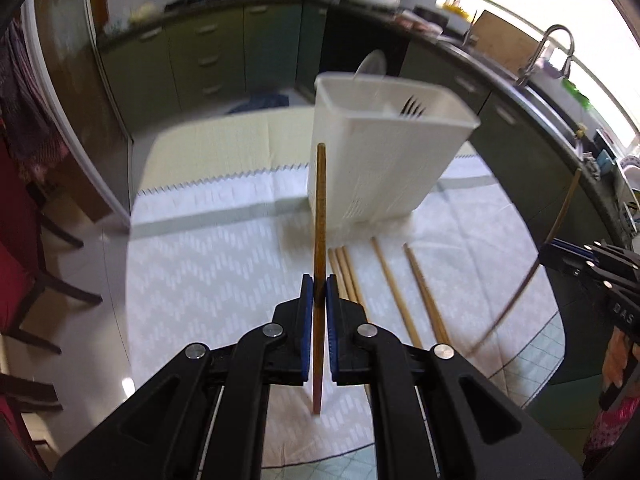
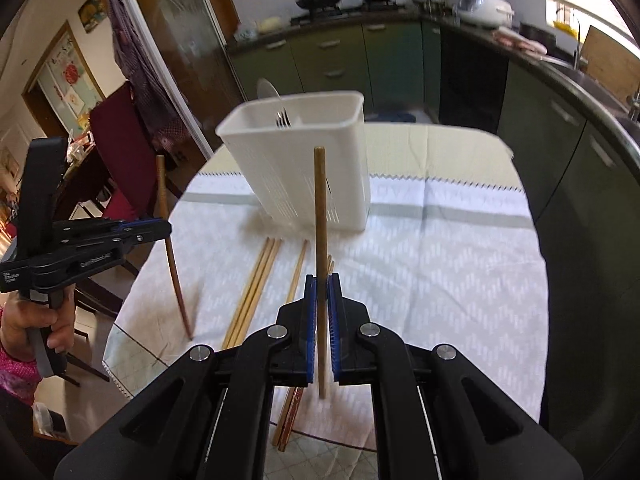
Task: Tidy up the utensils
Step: 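Lift both chopsticks upright and drop them into the white caddy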
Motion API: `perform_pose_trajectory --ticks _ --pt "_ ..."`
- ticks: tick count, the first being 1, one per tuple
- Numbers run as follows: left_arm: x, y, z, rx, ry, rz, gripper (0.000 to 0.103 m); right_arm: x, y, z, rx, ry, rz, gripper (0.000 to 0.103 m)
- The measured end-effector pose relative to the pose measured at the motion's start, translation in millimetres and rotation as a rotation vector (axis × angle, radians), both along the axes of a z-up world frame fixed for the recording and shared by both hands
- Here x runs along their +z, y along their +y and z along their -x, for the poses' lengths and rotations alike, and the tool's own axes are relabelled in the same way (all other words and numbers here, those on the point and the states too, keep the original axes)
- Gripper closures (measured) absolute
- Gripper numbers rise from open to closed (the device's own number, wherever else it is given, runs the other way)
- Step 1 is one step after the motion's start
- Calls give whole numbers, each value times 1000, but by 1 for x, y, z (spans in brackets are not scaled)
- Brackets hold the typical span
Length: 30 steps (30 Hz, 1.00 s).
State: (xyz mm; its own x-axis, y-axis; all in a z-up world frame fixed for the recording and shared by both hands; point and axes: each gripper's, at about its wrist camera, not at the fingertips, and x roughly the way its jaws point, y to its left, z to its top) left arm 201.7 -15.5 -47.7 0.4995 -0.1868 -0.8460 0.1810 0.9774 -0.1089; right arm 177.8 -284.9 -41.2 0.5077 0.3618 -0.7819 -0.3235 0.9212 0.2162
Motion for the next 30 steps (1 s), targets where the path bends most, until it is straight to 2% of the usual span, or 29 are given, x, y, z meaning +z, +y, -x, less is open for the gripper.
perform_pose_trajectory --ticks 4,14,17,20,24,30 --pt "17 -3 17 -16 -40 -6 97 15 1 8 4 -36 3 96" --pt "30 -7 23 -26 -84 7 97 30 0 15 15 -78 -2 96" --pt "43 -9 24 -38 -103 17 97 43 -3 14 15 -97 -21 96" --pt "67 -12 23 -50 -140 33 97 64 -8 10 13 -136 -50 96" --pt "112 -19 18 -60 -230 54 97 103 -13 2 2 -212 -106 96" --pt "172 -30 -2 -43 -430 95 97 162 -23 -19 -57 -384 -198 96"
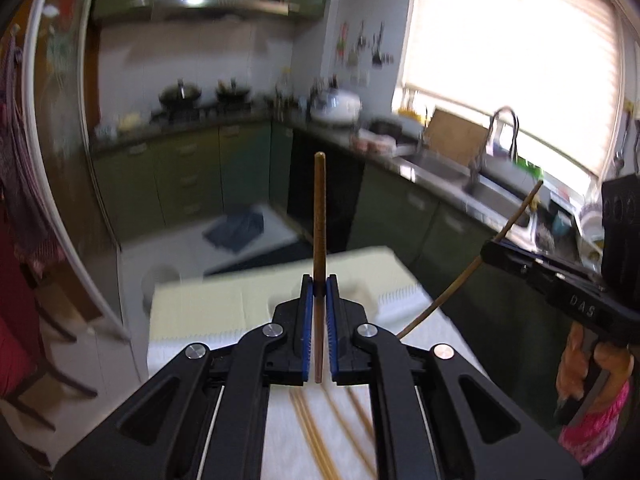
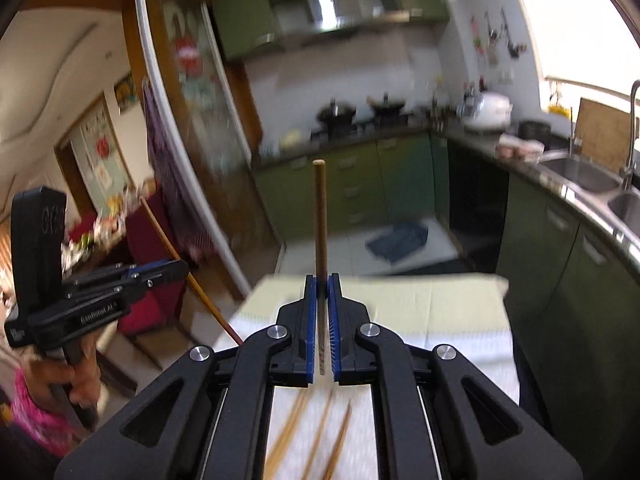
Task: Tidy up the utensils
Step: 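Lift both chopsticks upright and drop them into the white caddy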
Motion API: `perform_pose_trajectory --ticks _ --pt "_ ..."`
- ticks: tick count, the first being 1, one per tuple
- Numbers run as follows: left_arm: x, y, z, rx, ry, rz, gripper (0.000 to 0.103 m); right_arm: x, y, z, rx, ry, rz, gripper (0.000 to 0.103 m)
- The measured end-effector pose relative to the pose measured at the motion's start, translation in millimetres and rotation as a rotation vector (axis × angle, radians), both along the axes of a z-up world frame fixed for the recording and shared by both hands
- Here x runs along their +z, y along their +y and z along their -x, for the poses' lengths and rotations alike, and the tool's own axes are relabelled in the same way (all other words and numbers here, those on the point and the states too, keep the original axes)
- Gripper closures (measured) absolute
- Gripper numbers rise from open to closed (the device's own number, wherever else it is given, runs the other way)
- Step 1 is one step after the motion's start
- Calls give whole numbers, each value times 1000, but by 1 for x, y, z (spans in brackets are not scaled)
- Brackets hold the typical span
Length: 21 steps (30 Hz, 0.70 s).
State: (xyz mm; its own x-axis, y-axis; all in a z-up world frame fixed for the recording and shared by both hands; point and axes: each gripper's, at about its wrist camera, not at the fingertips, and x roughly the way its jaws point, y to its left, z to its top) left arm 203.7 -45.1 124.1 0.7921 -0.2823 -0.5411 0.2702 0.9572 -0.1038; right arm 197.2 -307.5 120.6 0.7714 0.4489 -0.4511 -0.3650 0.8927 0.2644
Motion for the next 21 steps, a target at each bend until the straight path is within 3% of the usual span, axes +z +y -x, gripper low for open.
perform_pose_trajectory --ticks 3,7,14,21 --pt "7 -7 -15 27 -86 -12 97 9 3 -17 -39 -44 -6 96" --pt "-6 -12 -37 46 -101 -17 97 -9 16 -49 -86 -29 41 96" --pt "-58 -18 -76 70 18 -58 97 -68 41 -93 -85 79 107 96" --pt "-98 -20 -89 52 112 -82 96 -99 52 -108 -90 132 139 96"
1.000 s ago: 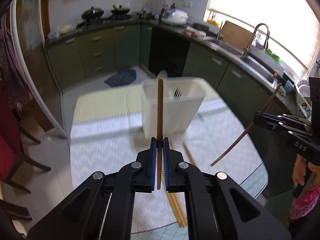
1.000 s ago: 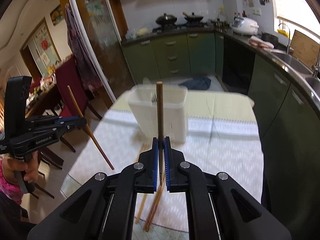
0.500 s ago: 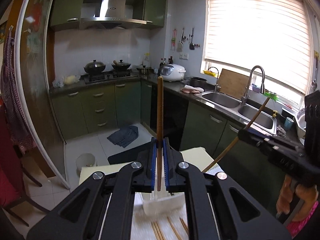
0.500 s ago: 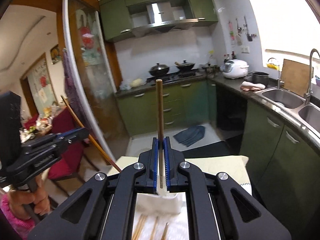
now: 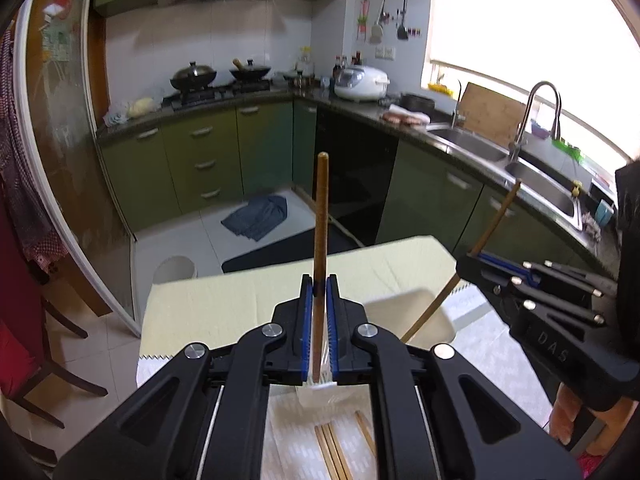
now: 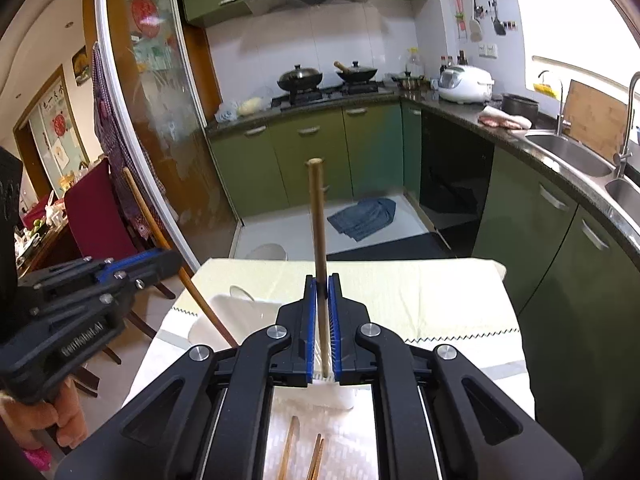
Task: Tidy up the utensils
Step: 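Lift both chopsticks upright and drop them into the white caddy, then lower both tools back to the remaining chopsticks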
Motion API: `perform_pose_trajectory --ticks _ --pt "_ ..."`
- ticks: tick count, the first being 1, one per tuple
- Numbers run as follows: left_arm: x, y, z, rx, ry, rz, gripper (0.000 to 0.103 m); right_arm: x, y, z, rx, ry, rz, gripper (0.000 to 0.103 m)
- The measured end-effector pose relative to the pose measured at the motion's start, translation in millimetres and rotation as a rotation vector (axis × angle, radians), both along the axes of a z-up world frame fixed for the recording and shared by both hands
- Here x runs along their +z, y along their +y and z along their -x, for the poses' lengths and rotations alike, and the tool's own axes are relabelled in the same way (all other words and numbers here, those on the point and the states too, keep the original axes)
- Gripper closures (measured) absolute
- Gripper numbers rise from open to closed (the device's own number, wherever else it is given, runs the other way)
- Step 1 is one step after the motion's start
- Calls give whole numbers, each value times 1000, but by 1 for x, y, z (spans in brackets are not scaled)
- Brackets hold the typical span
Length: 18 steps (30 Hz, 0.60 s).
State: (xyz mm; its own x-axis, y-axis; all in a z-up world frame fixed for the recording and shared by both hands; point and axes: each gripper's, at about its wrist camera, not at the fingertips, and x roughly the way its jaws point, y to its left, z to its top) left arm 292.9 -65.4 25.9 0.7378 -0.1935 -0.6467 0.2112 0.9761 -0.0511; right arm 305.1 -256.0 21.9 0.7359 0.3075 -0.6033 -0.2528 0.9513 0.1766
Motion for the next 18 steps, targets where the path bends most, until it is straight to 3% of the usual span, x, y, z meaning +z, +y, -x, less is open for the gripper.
perform_pose_trajectory --ticks 2,4,9,12,14,18 --pt "-6 0 -1 -3 14 -7 90 -3 0 -1 -1 7 -4 88" --pt "-9 -1 1 -4 18 -10 76 -3 2 3 0 7 2 84" --pt "-5 3 8 -7 17 -7 74 9 1 17 12 -8 -13 84" --pt "3 6 21 -15 15 2 72 23 -7 40 23 -42 -44 71" --pt "4 9 33 -17 30 -9 67 29 -14 64 28 -63 -41 69" --pt "-26 10 55 -20 174 -43 67 18 -32 107 27 -46 -14 66"
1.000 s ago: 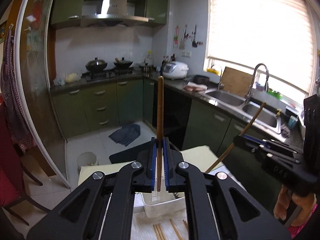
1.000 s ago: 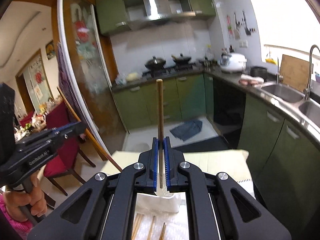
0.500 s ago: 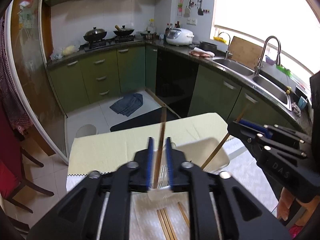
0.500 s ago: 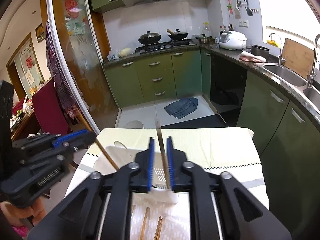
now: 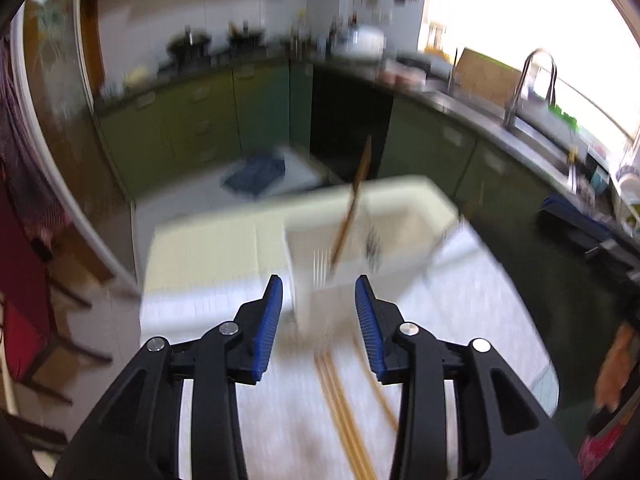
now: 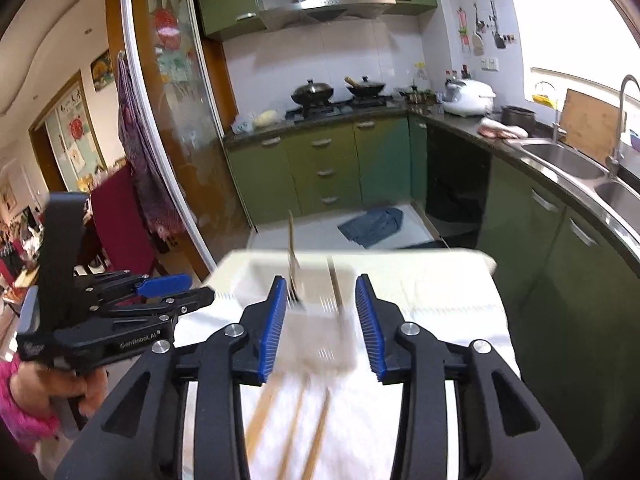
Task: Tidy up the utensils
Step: 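Lower both tools back to the remaining chopsticks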
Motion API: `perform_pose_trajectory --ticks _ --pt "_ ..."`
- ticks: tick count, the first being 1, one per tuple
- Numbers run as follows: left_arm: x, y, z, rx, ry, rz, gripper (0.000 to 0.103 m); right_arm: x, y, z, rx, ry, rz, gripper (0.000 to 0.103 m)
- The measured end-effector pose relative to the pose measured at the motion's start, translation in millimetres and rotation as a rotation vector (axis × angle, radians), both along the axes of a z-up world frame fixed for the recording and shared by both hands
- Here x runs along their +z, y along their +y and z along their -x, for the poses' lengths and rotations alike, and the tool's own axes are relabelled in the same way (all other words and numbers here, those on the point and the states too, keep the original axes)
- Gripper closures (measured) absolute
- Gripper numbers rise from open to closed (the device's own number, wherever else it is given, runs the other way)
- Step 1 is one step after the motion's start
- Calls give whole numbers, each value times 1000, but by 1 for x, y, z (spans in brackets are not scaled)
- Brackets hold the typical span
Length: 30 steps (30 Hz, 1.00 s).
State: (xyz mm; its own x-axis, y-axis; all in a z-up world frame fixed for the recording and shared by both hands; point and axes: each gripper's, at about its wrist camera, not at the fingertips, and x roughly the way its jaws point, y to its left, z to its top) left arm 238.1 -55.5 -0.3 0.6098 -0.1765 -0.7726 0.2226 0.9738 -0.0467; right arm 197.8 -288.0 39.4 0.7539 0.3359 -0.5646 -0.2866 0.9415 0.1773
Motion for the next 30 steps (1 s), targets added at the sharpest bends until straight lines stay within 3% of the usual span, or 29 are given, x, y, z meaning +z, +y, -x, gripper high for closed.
perform_pose_trajectory --ticks 6,8,15,27,30 --pt "-107 2 13 -6 357 17 67 -55 -32 43 -32 99 15 65" --pt "-125 3 12 16 395 11 67 -76 -41 51 -38 147 1 65" --pt "-153 -4 5 54 410 -30 67 -120 -50 63 -48 236 -9 65" --pt "-169 -15 1 73 445 -81 68 -124 -36 53 -11 257 -4 59" --pt "-174 -16 0 78 458 -82 73 -132 -23 48 6 281 23 59"
